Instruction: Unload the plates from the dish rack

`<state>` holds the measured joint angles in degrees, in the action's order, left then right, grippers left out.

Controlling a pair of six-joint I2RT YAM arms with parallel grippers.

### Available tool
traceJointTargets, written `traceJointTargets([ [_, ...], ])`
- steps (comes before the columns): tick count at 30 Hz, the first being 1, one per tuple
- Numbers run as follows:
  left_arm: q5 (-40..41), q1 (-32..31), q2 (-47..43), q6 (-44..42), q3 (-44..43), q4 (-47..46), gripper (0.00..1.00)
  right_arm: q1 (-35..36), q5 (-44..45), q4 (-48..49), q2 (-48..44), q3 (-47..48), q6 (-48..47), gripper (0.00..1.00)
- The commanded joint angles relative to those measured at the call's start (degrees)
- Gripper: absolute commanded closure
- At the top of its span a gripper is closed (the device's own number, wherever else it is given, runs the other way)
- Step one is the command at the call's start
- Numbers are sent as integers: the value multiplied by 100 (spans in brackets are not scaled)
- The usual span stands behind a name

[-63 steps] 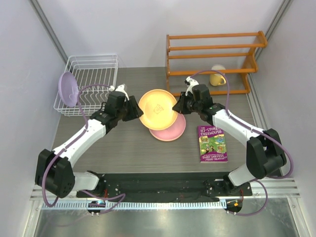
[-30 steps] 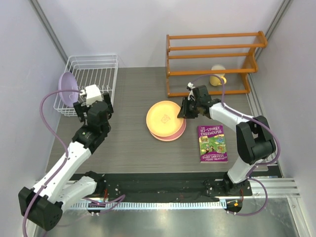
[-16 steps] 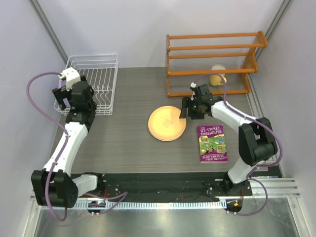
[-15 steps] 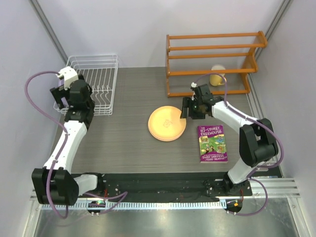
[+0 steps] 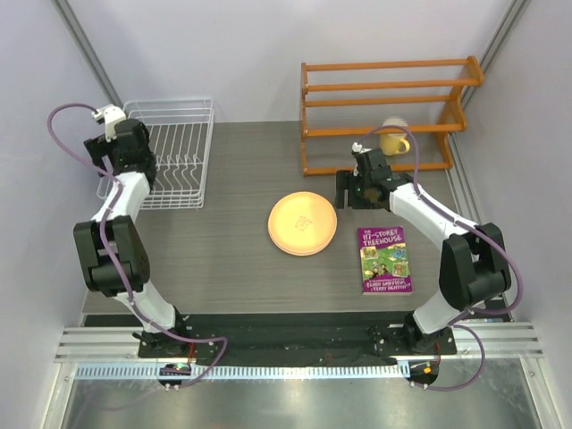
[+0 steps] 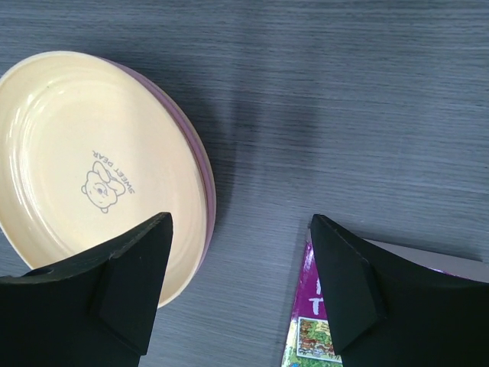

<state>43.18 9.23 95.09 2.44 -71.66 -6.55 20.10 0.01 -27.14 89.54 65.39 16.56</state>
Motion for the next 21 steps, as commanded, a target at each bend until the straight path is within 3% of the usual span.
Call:
traceJointTargets([
  [1, -212, 254, 343, 2, -708, -303, 6, -50, -177, 235, 221, 132, -82, 21],
  [8, -485, 491, 1046, 100, -1236, 57, 14, -164, -361, 332, 371, 97, -38, 23],
  [9, -503, 492, 1090, 90, -1297, 127, 20, -173, -379, 340, 371, 89, -30, 24],
  [18, -609, 527, 1416, 117, -1315, 320, 27, -261, -520, 393, 389, 53, -3, 25],
  [21, -618, 518, 1425, 108, -1298, 294, 34, -270, -572, 411, 389, 36, 5, 25],
])
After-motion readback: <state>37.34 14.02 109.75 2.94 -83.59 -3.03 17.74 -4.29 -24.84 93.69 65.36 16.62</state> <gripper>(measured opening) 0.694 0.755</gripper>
